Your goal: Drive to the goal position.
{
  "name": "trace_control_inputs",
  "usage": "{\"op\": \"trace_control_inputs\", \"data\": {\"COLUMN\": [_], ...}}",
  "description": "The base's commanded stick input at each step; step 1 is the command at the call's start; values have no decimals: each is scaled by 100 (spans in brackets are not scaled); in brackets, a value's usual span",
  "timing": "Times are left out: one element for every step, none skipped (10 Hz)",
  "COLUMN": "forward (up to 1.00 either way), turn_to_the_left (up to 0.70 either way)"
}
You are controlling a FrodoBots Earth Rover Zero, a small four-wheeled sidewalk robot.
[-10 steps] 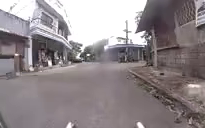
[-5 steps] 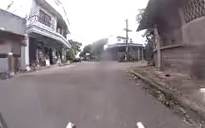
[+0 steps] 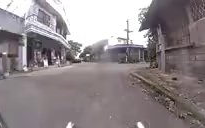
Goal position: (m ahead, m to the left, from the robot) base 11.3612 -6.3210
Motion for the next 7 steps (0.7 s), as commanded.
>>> {"op": "trace_control_inputs", "data": {"forward": [70,70,70,70,70,70,70], "turn_to_the_left": [-10,-5,0,0,0,0,0]}}
